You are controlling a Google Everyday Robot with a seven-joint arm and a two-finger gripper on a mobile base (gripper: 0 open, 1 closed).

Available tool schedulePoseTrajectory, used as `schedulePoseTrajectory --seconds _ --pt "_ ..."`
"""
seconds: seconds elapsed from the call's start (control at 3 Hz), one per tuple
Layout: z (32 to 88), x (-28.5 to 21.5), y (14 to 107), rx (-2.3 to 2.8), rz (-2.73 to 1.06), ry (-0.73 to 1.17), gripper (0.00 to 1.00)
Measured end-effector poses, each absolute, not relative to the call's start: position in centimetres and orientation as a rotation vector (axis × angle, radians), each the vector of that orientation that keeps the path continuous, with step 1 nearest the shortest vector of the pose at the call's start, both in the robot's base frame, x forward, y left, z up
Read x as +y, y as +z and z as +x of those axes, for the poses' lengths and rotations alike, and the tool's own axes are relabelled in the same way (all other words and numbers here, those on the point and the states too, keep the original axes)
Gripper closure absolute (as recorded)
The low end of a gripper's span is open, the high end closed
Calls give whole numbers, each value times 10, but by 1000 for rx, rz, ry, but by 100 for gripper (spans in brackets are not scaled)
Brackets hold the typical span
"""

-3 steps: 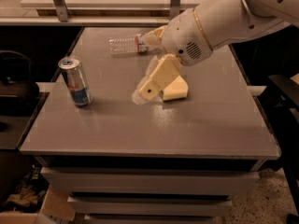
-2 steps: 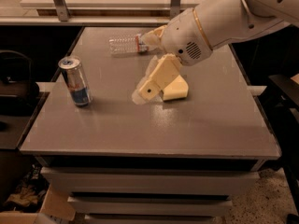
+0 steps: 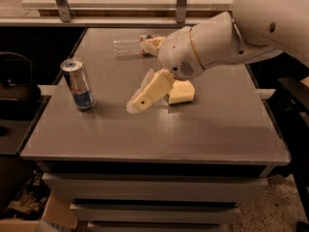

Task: Pick redbull can

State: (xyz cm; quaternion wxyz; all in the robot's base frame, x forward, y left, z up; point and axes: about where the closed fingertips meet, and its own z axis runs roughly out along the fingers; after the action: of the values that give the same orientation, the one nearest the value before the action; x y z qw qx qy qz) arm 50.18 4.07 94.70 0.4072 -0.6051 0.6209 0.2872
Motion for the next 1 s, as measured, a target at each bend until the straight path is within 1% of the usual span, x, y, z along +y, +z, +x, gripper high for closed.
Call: schedulePoseTrajectory --seconds 0.33,1.0 --pt "513 56 944 1486 -1512 724 0" --pt "514 108 944 1300 -1533 797 0"
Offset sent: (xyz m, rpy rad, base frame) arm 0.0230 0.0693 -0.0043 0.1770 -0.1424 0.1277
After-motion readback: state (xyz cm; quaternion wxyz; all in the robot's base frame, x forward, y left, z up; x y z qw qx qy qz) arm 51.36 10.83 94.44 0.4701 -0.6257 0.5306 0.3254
